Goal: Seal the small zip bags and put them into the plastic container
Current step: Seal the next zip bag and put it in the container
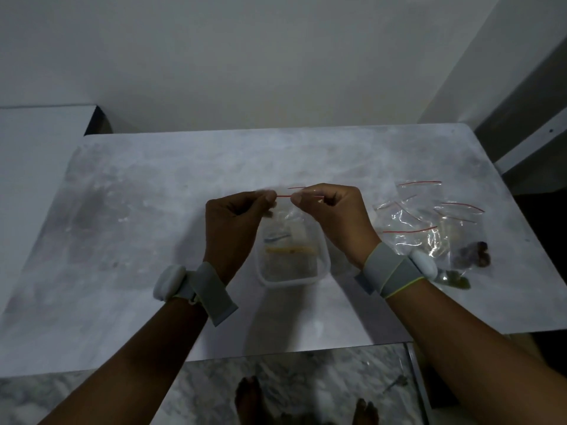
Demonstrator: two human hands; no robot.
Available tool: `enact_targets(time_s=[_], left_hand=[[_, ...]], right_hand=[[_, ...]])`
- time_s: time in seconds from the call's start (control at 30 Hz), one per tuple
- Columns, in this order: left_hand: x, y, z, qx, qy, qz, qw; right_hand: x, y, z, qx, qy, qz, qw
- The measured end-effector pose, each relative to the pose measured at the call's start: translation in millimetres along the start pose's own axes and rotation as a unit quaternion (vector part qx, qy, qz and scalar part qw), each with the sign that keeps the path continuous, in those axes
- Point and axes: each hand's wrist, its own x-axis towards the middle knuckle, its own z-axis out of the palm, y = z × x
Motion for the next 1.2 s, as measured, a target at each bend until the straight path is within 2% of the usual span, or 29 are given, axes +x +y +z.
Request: enact_targets(time_s=[0.1, 0.2, 0.3, 0.4, 0.5, 0.57, 0.73, 0.87, 0.93, 1.1, 1.2], left_hand=[[6.9, -9.3, 5.4, 0.098, 0.044, 0.005, 0.994], [8.0, -5.7, 15.2, 0.171, 0.057, 0.059, 0.982], [5.0, 5.6, 39.7, 0.218, 0.026, 0.126, 0.968], [-1.3, 12.8, 69.8, 0.218, -0.011, 0.177, 0.96], [-9.5, 13.3, 107.5, 0.213, -0.063, 0.191, 0.956], [-18.0, 10.7, 143.1, 0.2, -0.102, 0.168, 0.96], [-32.9, -9.4, 193.9, 0.247, -0.15, 0.031, 0.957], [-42.0, -20.3, 211.8, 0.271, -0.212, -0.036, 0.938], [-43.3, -21.9, 213.9, 0.263, -0.21, -0.046, 0.941], [-45.1, -24.5, 212.1, 0.163, -0.175, -0.078, 0.968], [-42.1, -22.6, 203.0, 0.069, -0.197, -0.127, 0.97]], right_hand=[[9.9, 9.5, 0.4, -0.054, 0.023, 0.019, 0.998], [12.7, 11.8, -9.8, -0.079, 0.051, 0.019, 0.995], [6.8, 16.7, -36.8, -0.07, 0.091, 0.03, 0.993], [-5.6, 24.3, -70.1, -0.073, 0.142, 0.045, 0.986], [-19.7, 37.9, -110.4, -0.1, 0.199, 0.057, 0.973], [-32.5, 48.1, -147.0, -0.116, 0.234, 0.076, 0.962], [-51.9, 71.4, -198.1, -0.132, 0.244, 0.107, 0.955], [-56.0, 88.2, -210.1, -0.137, 0.218, 0.134, 0.957], [-55.7, 92.4, -210.2, -0.129, 0.201, 0.15, 0.959], [-57.3, 87.5, -205.6, -0.042, 0.171, 0.115, 0.978], [-58.8, 77.0, -202.7, -0.013, 0.167, 0.094, 0.981]])
